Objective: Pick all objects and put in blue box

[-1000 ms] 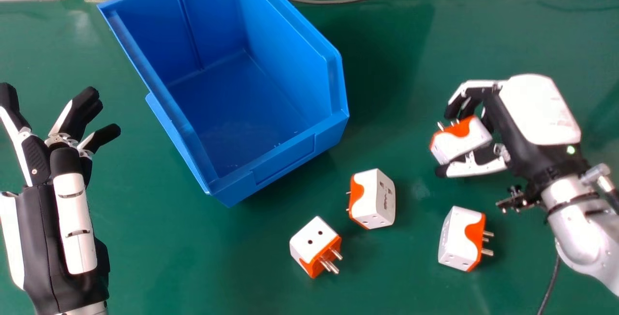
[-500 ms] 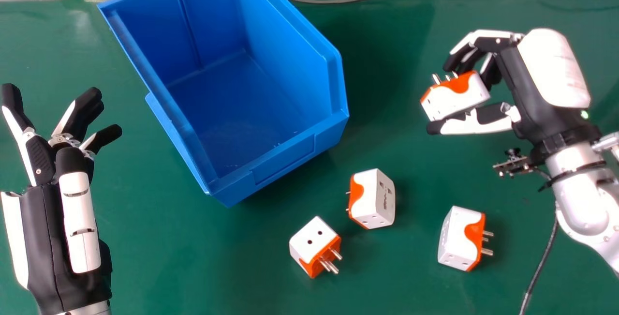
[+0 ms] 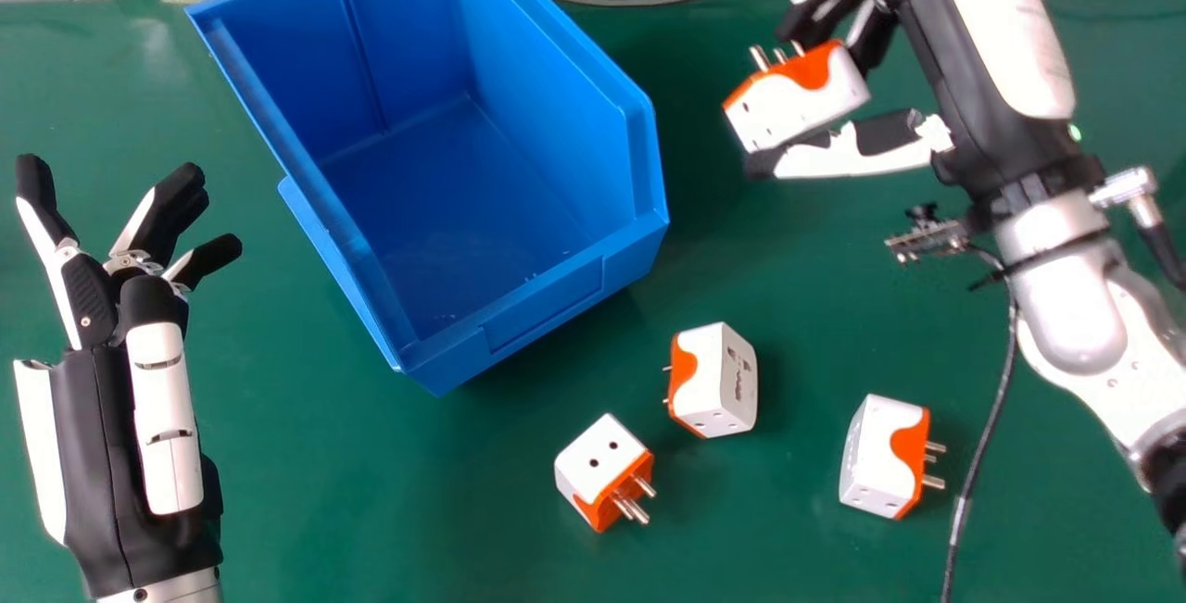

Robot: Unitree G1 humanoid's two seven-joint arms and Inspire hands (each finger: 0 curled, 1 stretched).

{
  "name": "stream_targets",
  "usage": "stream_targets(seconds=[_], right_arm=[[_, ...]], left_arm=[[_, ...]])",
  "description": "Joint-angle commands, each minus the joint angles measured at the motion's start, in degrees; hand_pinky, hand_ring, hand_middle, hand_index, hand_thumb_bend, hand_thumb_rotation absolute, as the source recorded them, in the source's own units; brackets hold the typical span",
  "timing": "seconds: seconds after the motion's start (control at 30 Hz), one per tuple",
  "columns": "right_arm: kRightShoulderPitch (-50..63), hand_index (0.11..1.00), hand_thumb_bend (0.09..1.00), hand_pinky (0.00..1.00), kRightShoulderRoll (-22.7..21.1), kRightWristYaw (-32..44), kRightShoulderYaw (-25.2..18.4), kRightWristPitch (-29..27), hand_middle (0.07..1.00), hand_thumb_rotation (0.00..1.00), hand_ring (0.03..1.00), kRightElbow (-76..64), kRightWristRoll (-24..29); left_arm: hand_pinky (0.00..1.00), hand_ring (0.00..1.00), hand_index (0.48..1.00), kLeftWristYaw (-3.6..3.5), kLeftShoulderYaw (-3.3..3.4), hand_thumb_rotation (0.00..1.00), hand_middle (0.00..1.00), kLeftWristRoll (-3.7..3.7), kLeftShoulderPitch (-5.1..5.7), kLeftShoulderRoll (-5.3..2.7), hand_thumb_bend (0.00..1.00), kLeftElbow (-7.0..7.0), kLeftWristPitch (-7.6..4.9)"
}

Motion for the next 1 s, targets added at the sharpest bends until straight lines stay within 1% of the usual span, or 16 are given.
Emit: stream_targets(seconds=[0.0,0.03,0.07,0.1,0.17,0.23,0.3,0.37,0.43,0.5,0.57,0.63,0.77,0.9,0.93,0.97], right_arm=[[-3.73,0.466,0.527,0.27,0.55,1.6,-1.52,0.1,0.475,0.0,0.232,-2.26,2.46],[-4.4,0.466,0.527,0.26,0.92,2.07,-1.61,0.15,0.476,0.0,0.231,-2.28,2.49],[-5.0,0.467,0.527,0.26,1.27,2.53,-1.72,0.11,0.477,0.0,0.237,-2.13,2.58],[-5.67,0.467,0.527,0.25,1.62,3.13,-1.79,-0.1,0.478,0.0,0.246,-1.84,2.76],[-6.83,0.484,0.519,0.26,2.23,4.16,-1.87,-0.3,0.5,0.0,0.337,-1.46,2.91],[-7.64,0.494,0.515,0.25,2.73,4.83,-1.88,-0.37,0.511,0.0,0.382,-1.28,2.84],[-8.5,0.498,0.513,0.24,3.39,5.09,-1.73,-0.24,0.515,0.0,0.389,-1.16,2.45],[-9.69,0.501,0.512,0.23,4.43,5.01,-1.3,-0.08,0.518,0.0,0.388,-1.14,1.76],[-11.07,0.502,0.512,0.23,5.73,4.96,-0.76,0.1,0.518,0.0,0.388,-0.88,1.15],[-12.1,0.502,0.512,0.23,6.65,4.99,-0.4,0.08,0.516,0.0,0.391,-0.45,0.78],[-13.46,0.503,0.512,0.23,7.54,4.33,0.32,-0.3,0.515,0.0,0.391,0.38,-0.24],[-14.93,0.506,0.512,0.23,8.38,3.76,1.02,-0.64,0.51,0.0,0.39,1.56,-1.2],[-17.63,0.511,0.512,0.24,9.93,3.58,1.82,-1.59,0.504,0.0,0.39,4.5,-1.81],[-20.0,0.512,0.512,0.24,11.57,4.0,2.44,-1.52,0.505,0.0,0.389,6.19,-1.7],[-20.24,0.512,0.512,0.24,11.71,3.93,2.53,-1.53,0.505,0.0,0.389,6.41,-1.73],[-20.74,0.512,0.512,0.24,12.25,3.79,2.85,-1.38,0.505,0.0,0.389,6.68,-2.0]], left_arm=[[0.74,0.85,0.848,-0.5,-0.35,0.94,0.84,-0.81,-0.55,0.18,0.46,0.0,-1.3],[0.75,0.85,0.848,-0.7,-0.37,0.93,0.84,-1.1,-0.82,0.23,0.46,0.36,-1.31],[0.75,0.85,0.848,-0.79,-0.34,0.93,0.84,-1.21,-1.08,0.23,0.47,0.72,-1.39],[0.75,0.85,0.849,-0.71,-0.21,0.93,0.85,-1.02,-1.27,0.19,0.47,1.07,-1.57],[0.75,0.85,0.848,-0.63,0.0,0.93,0.85,-0.82,-1.65,0.17,0.47,1.83,-1.92],[0.75,0.85,0.848,-0.62,0.07,0.93,0.84,-0.71,-1.91,0.18,0.48,2.39,-2.23],[0.75,0.85,0.848,-0.68,0.02,0.93,0.84,-0.7,-2.0,0.23,0.48,2.61,-2.39],[0.75,0.85,0.848,-0.37,0.24,0.93,0.84,-0.22,-2.31,0.21,0.47,3.24,-2.63],[0.75,0.85,0.848,-0.22,0.22,0.93,0.84,0.05,-2.22,0.14,0.46,3.21,-2.63],[0.75,0.85,0.848,-0.18,0.22,0.93,0.84,0.15,-2.14,0.14,0.46,3.2,-2.71],[0.75,0.85,0.849,0.13,0.38,0.93,0.84,0.57,-2.33,0.01,0.47,3.45,-2.85],[0.75,0.85,0.849,0.55,0.44,0.93,0.84,1.08,-2.28,-0.23,0.48,3.17,-2.65],[0.75,0.85,0.849,0.76,0.18,0.93,0.85,1.05,-2.31,-0.33,0.46,3.36,-2.57],[0.75,0.85,0.85,0.31,-0.17,0.93,0.85,0.37,-2.54,-0.3,0.47,4.22,-3.02],[0.75,0.85,0.85,0.24,-0.23,0.93,0.85,0.27,-2.55,-0.31,0.47,4.28,-3.08],[0.75,0.85,0.85,0.33,-0.24,0.93,0.85,0.42,-2.42,-0.36,0.47,4.0,-3.05]])
